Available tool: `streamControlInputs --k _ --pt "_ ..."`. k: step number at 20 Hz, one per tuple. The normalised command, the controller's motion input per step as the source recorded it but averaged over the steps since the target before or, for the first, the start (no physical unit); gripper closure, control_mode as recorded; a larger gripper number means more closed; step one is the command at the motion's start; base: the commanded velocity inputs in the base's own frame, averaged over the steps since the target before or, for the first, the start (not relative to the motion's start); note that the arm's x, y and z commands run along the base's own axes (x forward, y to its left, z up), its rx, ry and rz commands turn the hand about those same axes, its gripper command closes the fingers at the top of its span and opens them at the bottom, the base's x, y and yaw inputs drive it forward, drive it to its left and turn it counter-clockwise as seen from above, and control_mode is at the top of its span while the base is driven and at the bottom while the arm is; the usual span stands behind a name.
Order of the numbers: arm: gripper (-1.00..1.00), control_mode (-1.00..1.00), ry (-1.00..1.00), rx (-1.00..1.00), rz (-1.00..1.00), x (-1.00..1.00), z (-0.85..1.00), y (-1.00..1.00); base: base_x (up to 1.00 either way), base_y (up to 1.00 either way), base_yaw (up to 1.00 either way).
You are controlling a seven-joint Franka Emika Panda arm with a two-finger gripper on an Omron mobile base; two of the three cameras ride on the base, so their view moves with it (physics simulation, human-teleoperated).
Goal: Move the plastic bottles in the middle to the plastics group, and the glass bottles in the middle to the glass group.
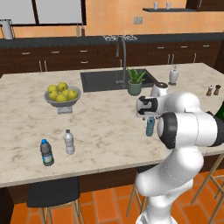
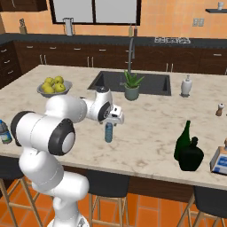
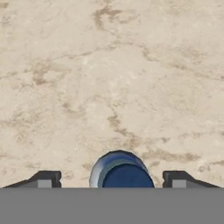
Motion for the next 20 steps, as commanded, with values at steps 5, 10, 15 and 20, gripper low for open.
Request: streamControlInputs --k 5,10,15,20 --pt "1.0 -1.0 0.0 0.0 0.0 0.0 -0.13 0.0 0.0 0.0 0.0" --pt "1.0 -1.0 -0.01 0.0 0.0 -0.06 -0.04 0.01 0.0 0.0 0.0" --pt "1.0 -1.0 -0.1 0.0 0.01 -0.48 0.23 0.43 0.0 0.0 0.0" --pt "1.0 -1.0 -0.08 0.0 0.12 -0.49 0.55 0.74 0.0 0.0 0.0"
